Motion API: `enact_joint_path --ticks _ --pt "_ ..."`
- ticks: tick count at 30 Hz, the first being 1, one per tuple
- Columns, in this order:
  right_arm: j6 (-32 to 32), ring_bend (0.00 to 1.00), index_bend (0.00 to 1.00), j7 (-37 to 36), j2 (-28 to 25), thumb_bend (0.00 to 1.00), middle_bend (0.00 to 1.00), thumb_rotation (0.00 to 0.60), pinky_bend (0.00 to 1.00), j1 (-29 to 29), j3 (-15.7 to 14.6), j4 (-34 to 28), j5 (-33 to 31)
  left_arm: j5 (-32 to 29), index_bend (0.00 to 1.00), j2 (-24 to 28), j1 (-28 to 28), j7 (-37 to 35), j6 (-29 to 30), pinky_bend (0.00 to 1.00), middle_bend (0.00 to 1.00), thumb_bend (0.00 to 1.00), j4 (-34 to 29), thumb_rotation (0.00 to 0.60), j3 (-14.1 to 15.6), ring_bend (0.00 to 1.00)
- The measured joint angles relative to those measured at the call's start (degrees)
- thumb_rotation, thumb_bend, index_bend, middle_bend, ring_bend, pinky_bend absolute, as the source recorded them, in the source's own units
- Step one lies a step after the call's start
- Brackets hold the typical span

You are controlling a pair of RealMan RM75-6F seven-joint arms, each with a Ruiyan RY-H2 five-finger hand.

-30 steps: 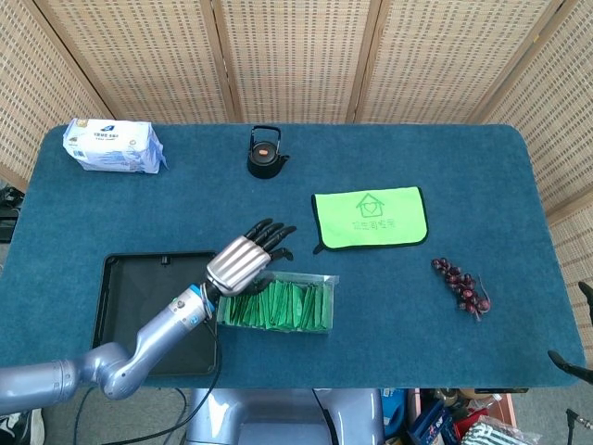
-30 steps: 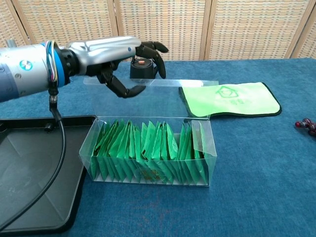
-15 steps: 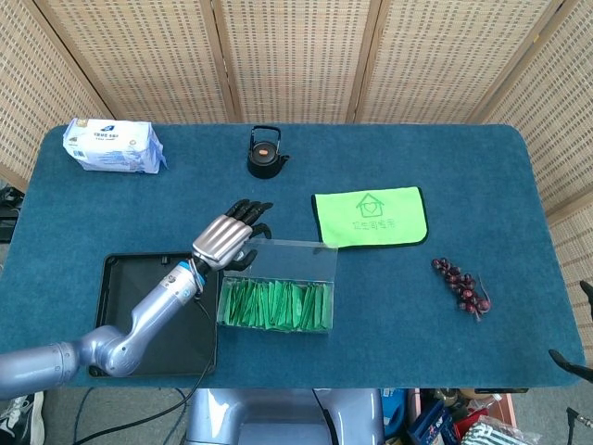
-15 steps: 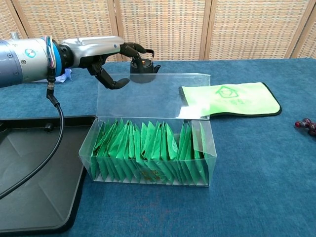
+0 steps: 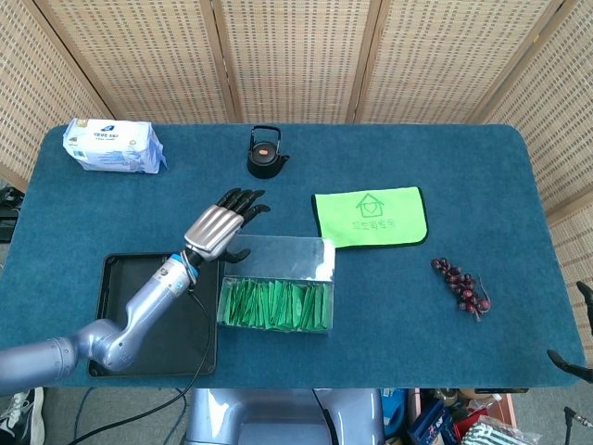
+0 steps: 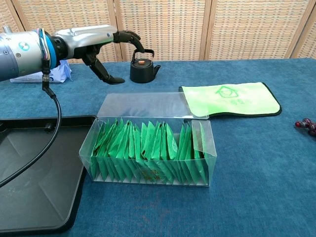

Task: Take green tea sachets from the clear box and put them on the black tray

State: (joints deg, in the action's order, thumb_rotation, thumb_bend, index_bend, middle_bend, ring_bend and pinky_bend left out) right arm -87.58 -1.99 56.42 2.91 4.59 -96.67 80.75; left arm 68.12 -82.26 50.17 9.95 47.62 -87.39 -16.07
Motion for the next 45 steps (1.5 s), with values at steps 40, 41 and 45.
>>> enact_joint_path --ticks 40,41,45 --pt "0.3 0.00 0.00 0.8 0.1 0.00 0.00 0.600 0.00 -0.2 0.2 -0.3 -0.8 22.2 0.37 0.9 3.9 -3.8 -3.3 0.00 0.00 0.31 -1.0 0.600 10.8 0.00" --pt "0.3 0.00 0.00 0.7 0.1 0.00 0.00 0.600 0.00 -0.2 0.2 -0.2 -0.9 21.9 0.37 0.2 4.3 -2.9 -3.6 0.00 0.00 0.31 -0.6 0.600 10.6 0.00" --pt "0.4 0.00 0.00 0.4 0.1 0.00 0.00 0.600 0.00 -0.2 0.4 -0.1 -1.3 20.6 0.38 -2.4 5.7 0.1 -5.2 0.00 0.00 0.31 0.8 0.600 10.2 0.00"
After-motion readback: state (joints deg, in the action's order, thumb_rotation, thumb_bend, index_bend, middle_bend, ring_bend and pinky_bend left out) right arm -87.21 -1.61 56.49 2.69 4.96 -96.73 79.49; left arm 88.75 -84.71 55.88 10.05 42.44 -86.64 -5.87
